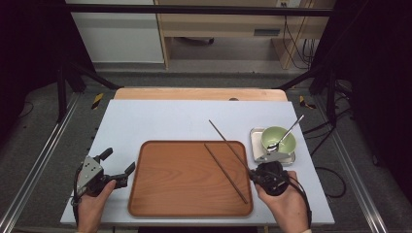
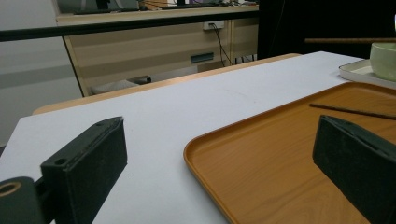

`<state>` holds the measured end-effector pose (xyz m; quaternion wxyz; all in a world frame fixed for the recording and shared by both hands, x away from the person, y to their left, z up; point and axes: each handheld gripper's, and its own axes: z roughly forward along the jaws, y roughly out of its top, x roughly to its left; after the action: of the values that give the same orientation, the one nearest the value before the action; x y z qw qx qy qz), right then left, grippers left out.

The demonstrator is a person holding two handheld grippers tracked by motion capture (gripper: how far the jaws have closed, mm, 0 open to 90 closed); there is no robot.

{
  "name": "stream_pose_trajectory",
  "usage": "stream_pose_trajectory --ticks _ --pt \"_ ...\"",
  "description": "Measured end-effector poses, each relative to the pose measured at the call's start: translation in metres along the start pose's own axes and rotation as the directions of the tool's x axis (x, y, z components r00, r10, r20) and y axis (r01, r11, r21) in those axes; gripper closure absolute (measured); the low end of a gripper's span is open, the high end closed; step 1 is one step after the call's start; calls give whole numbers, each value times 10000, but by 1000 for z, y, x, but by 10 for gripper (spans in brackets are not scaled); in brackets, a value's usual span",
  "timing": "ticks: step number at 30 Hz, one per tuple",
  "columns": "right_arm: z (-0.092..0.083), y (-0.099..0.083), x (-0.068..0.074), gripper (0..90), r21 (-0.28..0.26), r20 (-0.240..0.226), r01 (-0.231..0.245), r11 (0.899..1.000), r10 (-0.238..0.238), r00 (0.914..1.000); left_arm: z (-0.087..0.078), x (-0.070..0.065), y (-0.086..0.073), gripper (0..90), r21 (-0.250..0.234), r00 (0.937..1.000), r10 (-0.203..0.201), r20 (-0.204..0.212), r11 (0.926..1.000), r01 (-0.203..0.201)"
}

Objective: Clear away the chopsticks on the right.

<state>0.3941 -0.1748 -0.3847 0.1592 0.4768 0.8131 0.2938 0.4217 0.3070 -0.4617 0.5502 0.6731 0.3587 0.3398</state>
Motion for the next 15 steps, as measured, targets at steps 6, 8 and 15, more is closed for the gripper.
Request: stream_pose_trajectory --ticks 6,8,15 --pt "8 -18 16 845 346 -191 31 9994 -24 9998 -1 2 0 27 -89 9999 -147 -16 9999 147" --pt "10 -24 20 845 420 -227 6 9991 3 9997 -1 2 0 28 -91 9998 -197 -4 9998 197" --pt "22 -42 37 845 829 -438 33 9966 4 9990 -1 2 1 29 -151 9998 -178 -7 9997 178"
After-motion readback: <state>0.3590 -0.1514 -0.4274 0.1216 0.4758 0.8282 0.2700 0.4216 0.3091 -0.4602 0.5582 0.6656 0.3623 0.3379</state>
